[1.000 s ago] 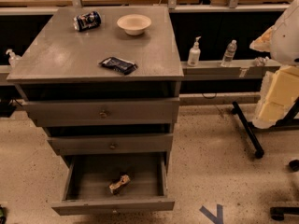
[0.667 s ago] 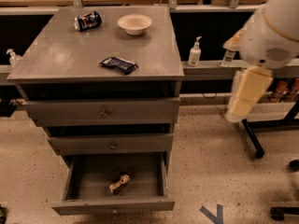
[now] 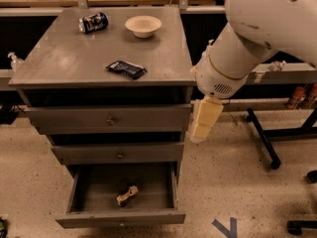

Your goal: Pick orange can from bottom drawer and place on counter

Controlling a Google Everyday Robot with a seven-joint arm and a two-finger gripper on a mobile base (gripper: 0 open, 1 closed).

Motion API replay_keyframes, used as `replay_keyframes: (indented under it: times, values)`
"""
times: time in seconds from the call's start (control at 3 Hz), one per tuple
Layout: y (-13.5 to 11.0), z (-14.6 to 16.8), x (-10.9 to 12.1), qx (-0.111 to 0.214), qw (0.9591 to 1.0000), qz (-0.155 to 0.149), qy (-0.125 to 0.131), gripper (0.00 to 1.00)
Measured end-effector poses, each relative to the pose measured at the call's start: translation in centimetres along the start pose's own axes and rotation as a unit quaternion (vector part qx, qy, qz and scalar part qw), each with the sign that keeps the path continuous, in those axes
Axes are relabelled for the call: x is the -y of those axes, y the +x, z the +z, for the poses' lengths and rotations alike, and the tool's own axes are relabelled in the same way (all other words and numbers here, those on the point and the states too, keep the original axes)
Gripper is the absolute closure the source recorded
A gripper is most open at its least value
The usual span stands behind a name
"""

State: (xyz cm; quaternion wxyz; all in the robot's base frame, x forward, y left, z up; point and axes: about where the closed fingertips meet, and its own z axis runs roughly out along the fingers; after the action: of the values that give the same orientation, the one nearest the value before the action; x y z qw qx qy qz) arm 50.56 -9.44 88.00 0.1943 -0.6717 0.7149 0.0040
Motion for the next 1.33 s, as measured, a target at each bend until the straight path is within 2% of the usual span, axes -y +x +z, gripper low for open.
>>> replay_keyframes:
  times: [0.33, 0.67, 1.0, 1.33]
  values:
    - [0.2, -0.5, 0.3, 0.002, 1.0000, 0.002, 0.004, 0.00]
    - [-0.8, 6.0, -0.4, 0.053, 0.9978, -0.020, -0.034, 0.00]
    - [-5.2, 18.6, -6.4, 0.093, 0.9837, -0.128, -0.084, 0.00]
    - [-6.2, 27.7, -11.0, 0.137, 0.9650, -0.164, -0.152, 0.00]
